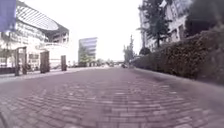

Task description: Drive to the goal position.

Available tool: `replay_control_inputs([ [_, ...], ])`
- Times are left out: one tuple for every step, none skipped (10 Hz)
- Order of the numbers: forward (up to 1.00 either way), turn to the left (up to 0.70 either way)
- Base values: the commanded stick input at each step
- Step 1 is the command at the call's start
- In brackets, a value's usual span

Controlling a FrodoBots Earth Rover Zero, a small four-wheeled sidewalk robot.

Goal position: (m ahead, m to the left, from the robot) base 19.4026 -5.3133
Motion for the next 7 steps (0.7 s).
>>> replay_control_inputs([
  [0.7,0.0],
  [0.7,0.0],
  [0.7,0.0],
  [0.7,0.0],
  [0.7,0.0],
  [0.7,0.0],
  [0.7,0.0],
])
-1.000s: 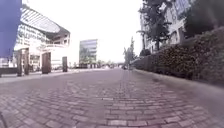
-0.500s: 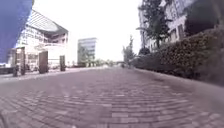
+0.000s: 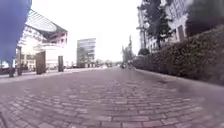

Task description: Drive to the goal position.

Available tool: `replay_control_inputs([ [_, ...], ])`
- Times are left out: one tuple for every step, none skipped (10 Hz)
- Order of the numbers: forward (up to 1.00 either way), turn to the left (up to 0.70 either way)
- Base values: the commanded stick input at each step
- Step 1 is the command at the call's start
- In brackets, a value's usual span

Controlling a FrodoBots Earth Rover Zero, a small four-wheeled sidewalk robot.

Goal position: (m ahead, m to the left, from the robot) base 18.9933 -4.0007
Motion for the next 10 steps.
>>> replay_control_inputs([
  [0.7,0.0],
  [0.7,0.0],
  [0.7,0.0],
  [0.7,0.0],
  [0.7,0.0],
  [0.7,0.0],
  [0.7,0.0],
  [0.7,0.0],
  [0.7,0.0],
  [0.7,0.0],
])
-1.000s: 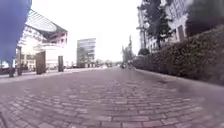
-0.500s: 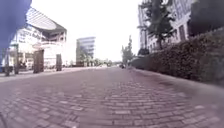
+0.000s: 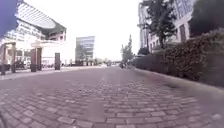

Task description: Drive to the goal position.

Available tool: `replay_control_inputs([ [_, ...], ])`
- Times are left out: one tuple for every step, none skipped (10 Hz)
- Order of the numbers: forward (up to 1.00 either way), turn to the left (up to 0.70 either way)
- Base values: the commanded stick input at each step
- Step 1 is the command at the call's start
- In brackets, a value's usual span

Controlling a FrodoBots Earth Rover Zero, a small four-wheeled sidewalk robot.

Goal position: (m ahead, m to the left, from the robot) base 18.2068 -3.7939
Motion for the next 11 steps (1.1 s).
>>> replay_control_inputs([
  [0.7,0.0],
  [0.7,0.0],
  [0.7,0.0],
  [0.7,0.0],
  [0.7,0.0],
  [0.7,0.0],
  [0.7,0.0],
  [0.7,0.0],
  [0.7,0.0],
  [0.7,0.0],
  [0.7,0.0],
])
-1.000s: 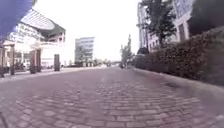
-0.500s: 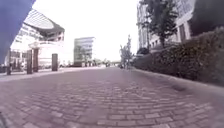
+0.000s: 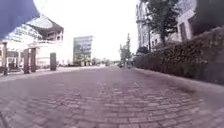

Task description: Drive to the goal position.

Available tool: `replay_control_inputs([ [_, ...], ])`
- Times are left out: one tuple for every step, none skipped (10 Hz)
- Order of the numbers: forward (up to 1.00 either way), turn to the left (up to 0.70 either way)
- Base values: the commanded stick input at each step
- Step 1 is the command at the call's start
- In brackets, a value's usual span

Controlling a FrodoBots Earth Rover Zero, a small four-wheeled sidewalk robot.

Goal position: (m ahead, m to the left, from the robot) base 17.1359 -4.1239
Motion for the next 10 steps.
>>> replay_control_inputs([
  [0.7,0.0],
  [0.7,0.0],
  [0.7,0.0],
  [0.7,0.0],
  [0.7,0.0],
  [0.7,0.0],
  [0.7,0.0],
  [0.7,0.0],
  [0.7,0.0],
  [0.7,0.0],
])
